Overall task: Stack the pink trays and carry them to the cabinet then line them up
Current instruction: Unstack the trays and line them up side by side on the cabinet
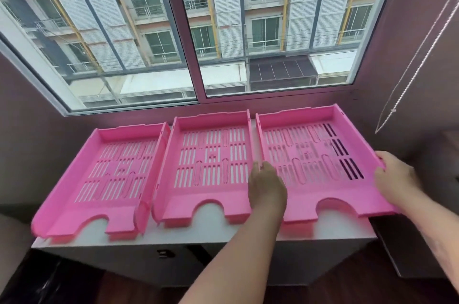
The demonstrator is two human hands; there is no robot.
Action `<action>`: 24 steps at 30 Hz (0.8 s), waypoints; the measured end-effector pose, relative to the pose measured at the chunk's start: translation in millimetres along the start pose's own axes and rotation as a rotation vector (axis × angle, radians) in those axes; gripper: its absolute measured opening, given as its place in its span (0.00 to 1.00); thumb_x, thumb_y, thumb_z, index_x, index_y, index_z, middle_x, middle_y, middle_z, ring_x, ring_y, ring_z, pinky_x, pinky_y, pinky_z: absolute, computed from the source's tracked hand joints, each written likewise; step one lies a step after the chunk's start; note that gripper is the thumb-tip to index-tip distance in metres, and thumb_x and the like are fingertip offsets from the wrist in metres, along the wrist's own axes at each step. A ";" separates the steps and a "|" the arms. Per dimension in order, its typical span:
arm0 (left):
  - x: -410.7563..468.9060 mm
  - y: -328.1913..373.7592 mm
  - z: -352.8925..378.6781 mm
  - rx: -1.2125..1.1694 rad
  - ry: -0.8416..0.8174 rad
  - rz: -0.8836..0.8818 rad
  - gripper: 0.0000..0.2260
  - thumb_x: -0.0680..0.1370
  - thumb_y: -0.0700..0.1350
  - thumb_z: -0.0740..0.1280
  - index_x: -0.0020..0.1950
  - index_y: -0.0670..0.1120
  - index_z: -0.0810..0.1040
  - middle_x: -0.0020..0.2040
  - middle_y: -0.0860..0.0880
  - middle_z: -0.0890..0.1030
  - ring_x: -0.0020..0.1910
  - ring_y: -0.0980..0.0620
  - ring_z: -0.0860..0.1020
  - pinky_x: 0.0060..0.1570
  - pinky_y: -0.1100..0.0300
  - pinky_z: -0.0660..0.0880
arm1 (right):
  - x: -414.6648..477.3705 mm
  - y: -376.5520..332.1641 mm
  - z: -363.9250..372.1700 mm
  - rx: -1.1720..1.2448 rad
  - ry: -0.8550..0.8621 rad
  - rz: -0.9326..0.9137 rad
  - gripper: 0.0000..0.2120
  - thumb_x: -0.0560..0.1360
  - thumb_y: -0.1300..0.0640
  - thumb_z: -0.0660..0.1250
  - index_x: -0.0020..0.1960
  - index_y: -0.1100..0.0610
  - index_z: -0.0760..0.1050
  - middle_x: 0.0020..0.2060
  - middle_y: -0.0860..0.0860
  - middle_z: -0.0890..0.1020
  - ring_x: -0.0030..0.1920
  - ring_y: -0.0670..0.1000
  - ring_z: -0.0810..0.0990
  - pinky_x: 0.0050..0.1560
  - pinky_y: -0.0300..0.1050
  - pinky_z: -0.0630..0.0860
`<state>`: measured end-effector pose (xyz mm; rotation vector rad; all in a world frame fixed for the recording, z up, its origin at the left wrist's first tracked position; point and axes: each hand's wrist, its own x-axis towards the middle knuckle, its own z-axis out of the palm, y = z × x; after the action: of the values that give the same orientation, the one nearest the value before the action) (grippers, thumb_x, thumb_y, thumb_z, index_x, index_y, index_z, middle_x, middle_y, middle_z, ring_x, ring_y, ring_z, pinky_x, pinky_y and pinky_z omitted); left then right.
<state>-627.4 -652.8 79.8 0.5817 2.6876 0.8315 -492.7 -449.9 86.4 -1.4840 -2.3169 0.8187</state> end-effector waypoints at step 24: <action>17.1 -34.5 -2.0 -0.153 -0.049 -0.092 0.27 0.84 0.41 0.52 0.81 0.44 0.45 0.70 0.42 0.73 0.40 0.51 0.76 0.41 0.56 0.78 | 9.8 -11.8 49.6 -0.049 -0.078 -0.069 0.28 0.80 0.66 0.52 0.80 0.59 0.57 0.74 0.63 0.68 0.67 0.67 0.72 0.64 0.57 0.69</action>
<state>-653.4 -672.2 59.0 0.4343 2.5569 0.9735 -530.8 -460.5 52.7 -1.4060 -2.4469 0.8211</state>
